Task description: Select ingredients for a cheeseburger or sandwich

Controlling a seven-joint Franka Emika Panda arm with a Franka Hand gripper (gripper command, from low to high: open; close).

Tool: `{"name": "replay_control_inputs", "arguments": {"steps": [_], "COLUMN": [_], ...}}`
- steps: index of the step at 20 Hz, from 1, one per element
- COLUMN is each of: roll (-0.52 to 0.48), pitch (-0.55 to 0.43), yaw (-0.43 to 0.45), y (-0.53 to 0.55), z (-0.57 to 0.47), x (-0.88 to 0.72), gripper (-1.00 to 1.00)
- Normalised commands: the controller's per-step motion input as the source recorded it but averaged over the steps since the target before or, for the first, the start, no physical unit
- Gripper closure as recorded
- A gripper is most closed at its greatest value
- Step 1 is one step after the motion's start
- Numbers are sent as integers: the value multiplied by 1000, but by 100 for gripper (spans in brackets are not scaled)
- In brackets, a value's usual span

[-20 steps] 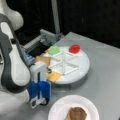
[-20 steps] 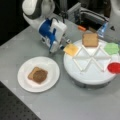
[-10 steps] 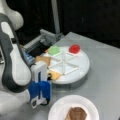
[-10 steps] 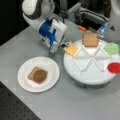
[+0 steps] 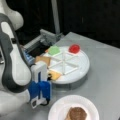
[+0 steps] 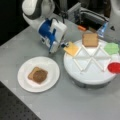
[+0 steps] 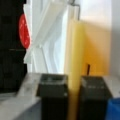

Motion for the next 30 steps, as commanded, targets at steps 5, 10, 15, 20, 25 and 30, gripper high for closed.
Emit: {"name": "replay_control_inputs", "arguments": {"steps": [5, 10, 15, 20, 25, 30], "roll": [142, 68, 21, -100, -217, -240], "pitch": [133, 176, 186, 156, 136, 149], "yaw": [150, 161, 165, 208, 265, 293], "y": [-301, -306, -299, -311, -267, -274], "z": [145, 169, 118, 160, 108, -2], "x": [302, 299, 319, 432, 520, 647], "gripper": [100, 100, 100, 100, 100, 100]}}
